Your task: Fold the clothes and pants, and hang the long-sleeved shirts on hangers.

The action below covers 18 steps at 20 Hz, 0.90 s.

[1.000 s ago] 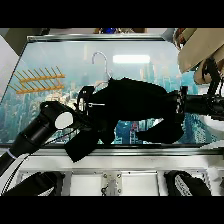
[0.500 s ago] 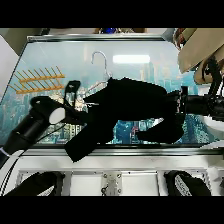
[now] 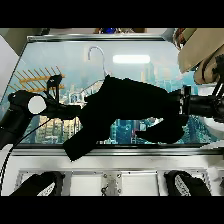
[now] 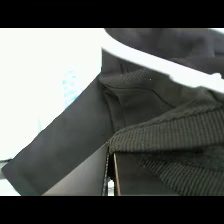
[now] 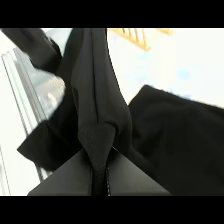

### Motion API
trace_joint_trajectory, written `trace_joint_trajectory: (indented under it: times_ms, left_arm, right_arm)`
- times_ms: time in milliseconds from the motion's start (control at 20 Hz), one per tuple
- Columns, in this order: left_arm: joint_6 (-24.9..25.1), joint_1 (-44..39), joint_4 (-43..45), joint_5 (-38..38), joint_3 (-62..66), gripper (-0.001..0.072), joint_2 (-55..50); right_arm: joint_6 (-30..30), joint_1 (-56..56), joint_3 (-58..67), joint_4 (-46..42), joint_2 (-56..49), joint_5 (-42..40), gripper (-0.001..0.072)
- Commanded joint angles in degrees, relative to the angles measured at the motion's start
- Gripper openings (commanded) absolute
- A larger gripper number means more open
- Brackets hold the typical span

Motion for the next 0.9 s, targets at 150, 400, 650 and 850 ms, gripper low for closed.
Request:
trace_joint_trajectory:
  times_ms: [150, 400, 650, 850]
  left_arm:
    - [1.84, 0.68, -1.07, 3.32, 0.04, 0.0018, -3.26]
    - [2.67, 5.88, -1.57, 3.72, 0.09, 0.0018, -3.28]
    - [5.42, 4.98, -5.20, 4.02, 0.13, 0.0018, -3.26]
    - [5.66, 2.99, -7.52, 5.88, 0.42, 0.0018, -3.26]
  right_arm:
    - [0.17, -0.02, 0.02, 4.22, 0.35, 0.00, 0.0018]
    - [0.66, -0.02, 0.00, 6.34, 0.33, 0.55, 0.0019]
    - [0.83, -0.02, 0.00, 8.87, 0.33, 0.20, 0.0018]
    - [1.55, -0.02, 0.02, 11.72, 0.33, -0.04, 0.0018]
